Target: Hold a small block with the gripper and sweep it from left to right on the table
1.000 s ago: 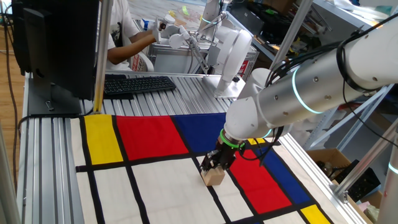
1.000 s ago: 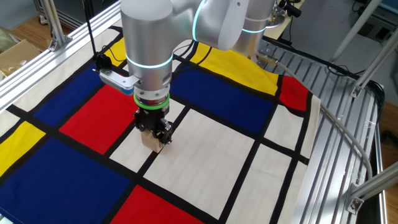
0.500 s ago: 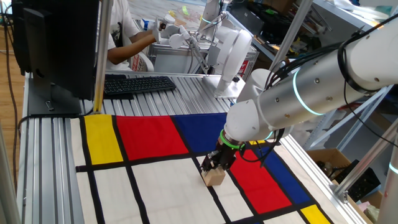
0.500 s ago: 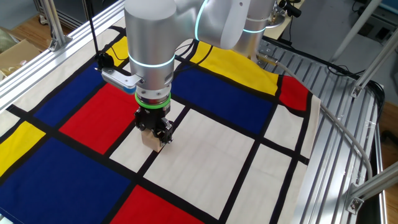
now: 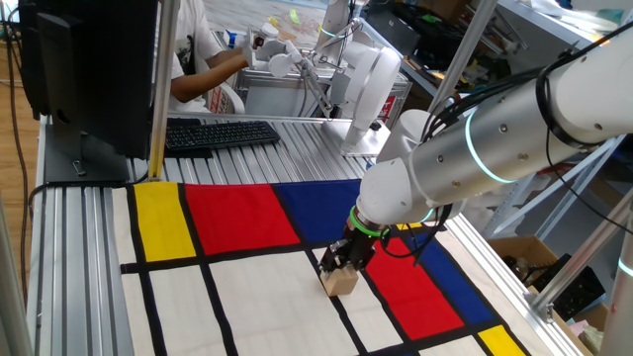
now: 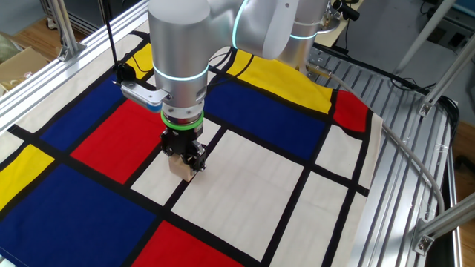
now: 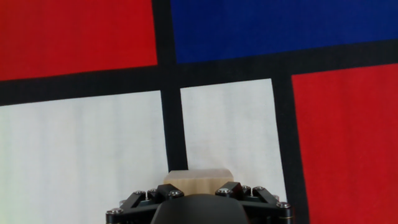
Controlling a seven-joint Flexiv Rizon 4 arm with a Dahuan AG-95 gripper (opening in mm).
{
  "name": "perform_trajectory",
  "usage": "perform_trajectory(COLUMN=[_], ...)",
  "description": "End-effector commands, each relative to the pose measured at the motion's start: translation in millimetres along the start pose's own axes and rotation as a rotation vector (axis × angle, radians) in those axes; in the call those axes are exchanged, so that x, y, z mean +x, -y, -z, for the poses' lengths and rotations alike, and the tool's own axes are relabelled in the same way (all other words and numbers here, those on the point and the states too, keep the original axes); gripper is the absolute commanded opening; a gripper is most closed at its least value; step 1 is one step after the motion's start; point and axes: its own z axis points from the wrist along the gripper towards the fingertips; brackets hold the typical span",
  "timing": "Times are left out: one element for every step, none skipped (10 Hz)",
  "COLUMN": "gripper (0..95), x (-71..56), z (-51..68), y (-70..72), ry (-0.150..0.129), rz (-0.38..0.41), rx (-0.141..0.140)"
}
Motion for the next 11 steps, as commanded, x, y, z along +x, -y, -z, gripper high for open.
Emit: perform_trajectory(gripper=[0.0,0.0,0.0,0.0,0.0,0.0,0.0,0.0,0.0,0.0,0.0], x=[-0.1,0.0,0.1,0.3,0.5,0.6,0.8,1.0,1.3,1.5,1.7], z=[0.2,0.1,0.0,-0.2,-0.5,-0.6,-0.7,-0.8,-0.8,-0.8,-0.8], y=[0.0,-0.3,-1.0,-1.8,-2.6,-3.0,-3.7,-4.4,-5.1,-5.8,-6.3], ry=[0.003,0.004,0.004,0.004,0.005,0.006,0.005,0.006,0.006,0.006,0.007], rz=[0.001,0.0,-0.001,-0.002,-0.003,-0.003,-0.003,-0.005,-0.005,-0.006,-0.007], rx=[0.0,0.0,-0.001,-0.001,-0.002,-0.003,-0.003,-0.001,-0.001,-0.002,0.0])
